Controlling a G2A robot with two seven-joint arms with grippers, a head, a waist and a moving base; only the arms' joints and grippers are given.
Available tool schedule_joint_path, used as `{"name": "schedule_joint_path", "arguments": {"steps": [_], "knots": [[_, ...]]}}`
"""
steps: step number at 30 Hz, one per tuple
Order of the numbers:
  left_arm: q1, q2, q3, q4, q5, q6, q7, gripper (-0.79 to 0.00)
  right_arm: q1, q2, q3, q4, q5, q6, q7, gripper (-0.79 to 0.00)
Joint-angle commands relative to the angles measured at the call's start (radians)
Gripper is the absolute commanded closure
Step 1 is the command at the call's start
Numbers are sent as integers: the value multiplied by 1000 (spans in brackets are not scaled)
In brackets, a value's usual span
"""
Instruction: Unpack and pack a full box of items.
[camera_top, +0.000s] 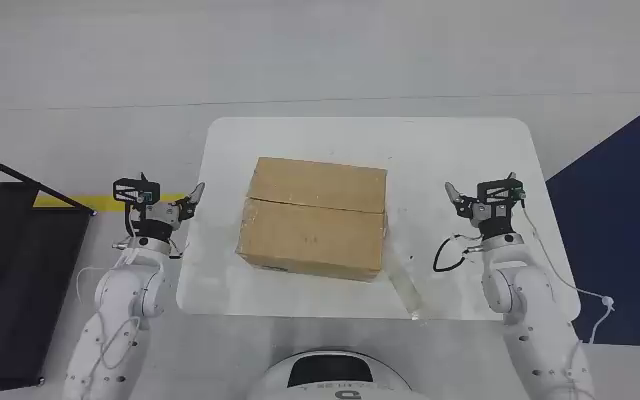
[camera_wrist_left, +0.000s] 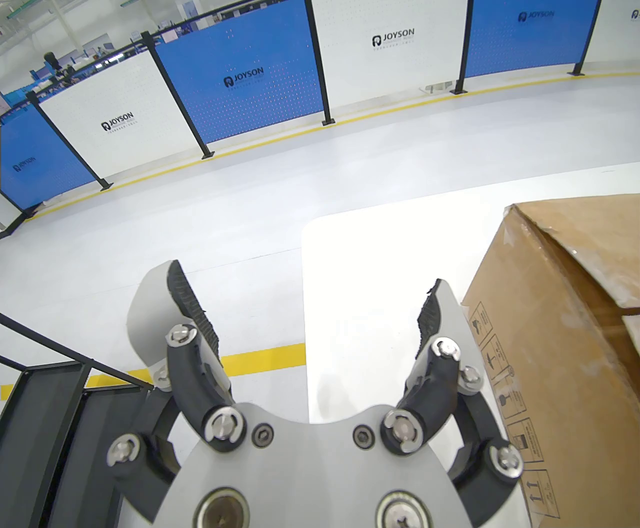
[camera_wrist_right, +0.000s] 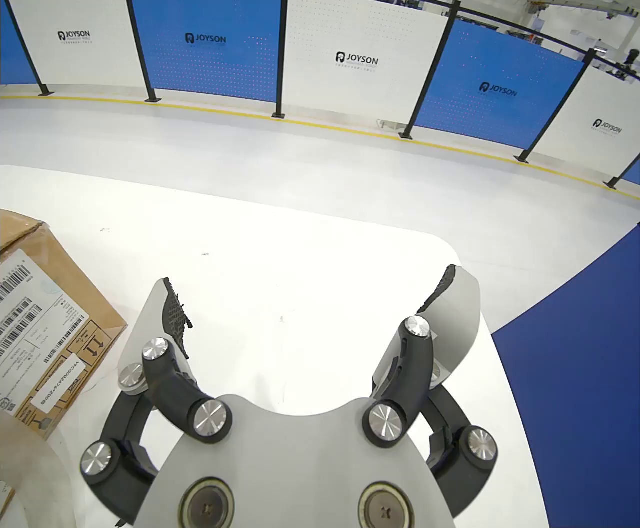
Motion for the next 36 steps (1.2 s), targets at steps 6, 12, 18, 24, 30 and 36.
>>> {"name": "schedule_joint_path", "arguments": {"steps": [6, 12, 18, 24, 30, 36], "knots": [[0, 0, 0, 0, 0, 0, 0, -785, -6, -1, -24, -16, -31, -10, -5, -785], [0, 0, 0, 0, 0, 0, 0, -785, -29, -5, -128, -50, -169, -50, -17, -785], [0, 0, 0, 0, 0, 0, 0, -785, -27, 0, -136, -35, -157, -199, -34, -785], [0, 0, 0, 0, 0, 0, 0, -785, -42, 11, -92, -45, -92, -361, -64, -785], [0, 0, 0, 0, 0, 0, 0, -785, -38, 19, -61, -53, -54, -458, -48, -785], [0, 0, 0, 0, 0, 0, 0, -785, -6, 18, -92, -58, -64, -458, 3, -785]]}}
